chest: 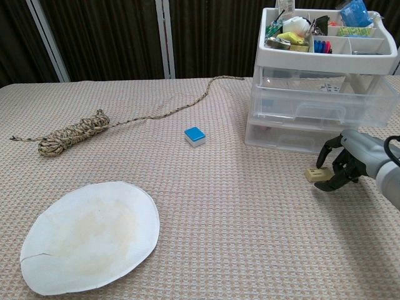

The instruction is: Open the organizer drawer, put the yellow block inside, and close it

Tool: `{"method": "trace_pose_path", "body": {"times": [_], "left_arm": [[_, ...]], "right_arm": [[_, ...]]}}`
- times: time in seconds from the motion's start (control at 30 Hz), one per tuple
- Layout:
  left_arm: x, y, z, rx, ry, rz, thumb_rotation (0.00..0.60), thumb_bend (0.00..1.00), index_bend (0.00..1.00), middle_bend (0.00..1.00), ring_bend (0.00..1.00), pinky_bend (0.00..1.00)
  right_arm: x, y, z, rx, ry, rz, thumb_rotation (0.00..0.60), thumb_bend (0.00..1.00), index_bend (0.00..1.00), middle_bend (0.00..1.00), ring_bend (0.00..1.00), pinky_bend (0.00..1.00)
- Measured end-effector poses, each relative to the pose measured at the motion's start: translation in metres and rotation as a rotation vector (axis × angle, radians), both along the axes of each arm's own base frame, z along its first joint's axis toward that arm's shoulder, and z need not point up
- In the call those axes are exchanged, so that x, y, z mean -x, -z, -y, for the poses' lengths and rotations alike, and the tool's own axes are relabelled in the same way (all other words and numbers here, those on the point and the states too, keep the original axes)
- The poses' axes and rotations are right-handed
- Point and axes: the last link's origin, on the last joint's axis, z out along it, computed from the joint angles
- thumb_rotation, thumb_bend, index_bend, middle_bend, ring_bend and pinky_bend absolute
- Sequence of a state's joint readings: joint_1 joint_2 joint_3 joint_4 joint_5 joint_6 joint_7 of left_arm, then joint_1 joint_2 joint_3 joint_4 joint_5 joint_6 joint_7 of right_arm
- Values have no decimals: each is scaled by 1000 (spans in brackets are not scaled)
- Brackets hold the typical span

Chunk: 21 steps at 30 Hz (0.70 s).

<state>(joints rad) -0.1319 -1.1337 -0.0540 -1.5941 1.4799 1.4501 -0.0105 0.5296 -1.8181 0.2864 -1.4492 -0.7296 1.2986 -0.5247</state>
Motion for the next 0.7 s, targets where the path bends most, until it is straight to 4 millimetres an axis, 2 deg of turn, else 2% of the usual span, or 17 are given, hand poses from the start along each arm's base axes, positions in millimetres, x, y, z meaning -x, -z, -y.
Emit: {"method": "trace_pose_path", "body": {"times": [0.7], "left_arm": [[0,0,0,2,-3,1,600,209,26,0,0,0]], "right_arm": [[1,4,6,6,14,-1,600,149,435,830,769,477]]}}
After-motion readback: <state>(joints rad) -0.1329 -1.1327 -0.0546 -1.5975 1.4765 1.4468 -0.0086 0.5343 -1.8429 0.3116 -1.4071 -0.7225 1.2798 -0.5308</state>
